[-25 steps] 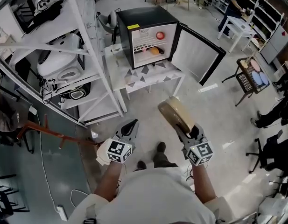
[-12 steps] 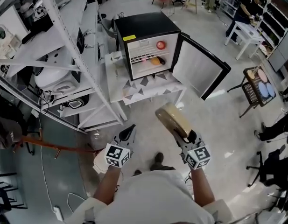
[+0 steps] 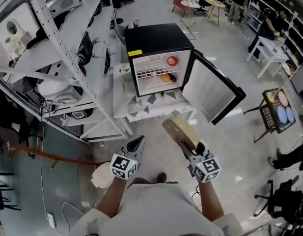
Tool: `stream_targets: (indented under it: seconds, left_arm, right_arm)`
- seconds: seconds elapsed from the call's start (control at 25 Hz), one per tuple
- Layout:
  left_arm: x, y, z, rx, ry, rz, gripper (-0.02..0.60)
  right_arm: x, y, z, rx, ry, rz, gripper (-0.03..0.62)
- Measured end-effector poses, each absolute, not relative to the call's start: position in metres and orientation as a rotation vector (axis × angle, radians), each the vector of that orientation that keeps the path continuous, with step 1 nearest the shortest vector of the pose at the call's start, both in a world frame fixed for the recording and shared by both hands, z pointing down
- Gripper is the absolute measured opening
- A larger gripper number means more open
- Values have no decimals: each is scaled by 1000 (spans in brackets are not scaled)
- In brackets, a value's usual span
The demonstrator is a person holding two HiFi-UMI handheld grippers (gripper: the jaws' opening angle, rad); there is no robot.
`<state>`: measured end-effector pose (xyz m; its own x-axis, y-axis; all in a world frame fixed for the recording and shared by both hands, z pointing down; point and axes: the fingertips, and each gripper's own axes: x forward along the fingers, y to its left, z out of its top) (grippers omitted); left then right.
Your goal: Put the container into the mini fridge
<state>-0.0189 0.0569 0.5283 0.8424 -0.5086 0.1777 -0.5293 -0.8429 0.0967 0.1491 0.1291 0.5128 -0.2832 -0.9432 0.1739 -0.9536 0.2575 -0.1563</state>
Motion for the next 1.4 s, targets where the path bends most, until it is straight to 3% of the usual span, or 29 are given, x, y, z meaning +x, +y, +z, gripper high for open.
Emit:
stream_targets:
  seconds: [0.92, 1.4]
  left_arm:
    - [21, -85, 544, 2876, -791, 214, 5]
    - [19, -182, 565, 2858, -711, 256, 5]
  right_arm:
    - [179, -12, 533, 1814, -2434, 439, 224]
    - [181, -124, 587, 1856, -2423, 848, 222]
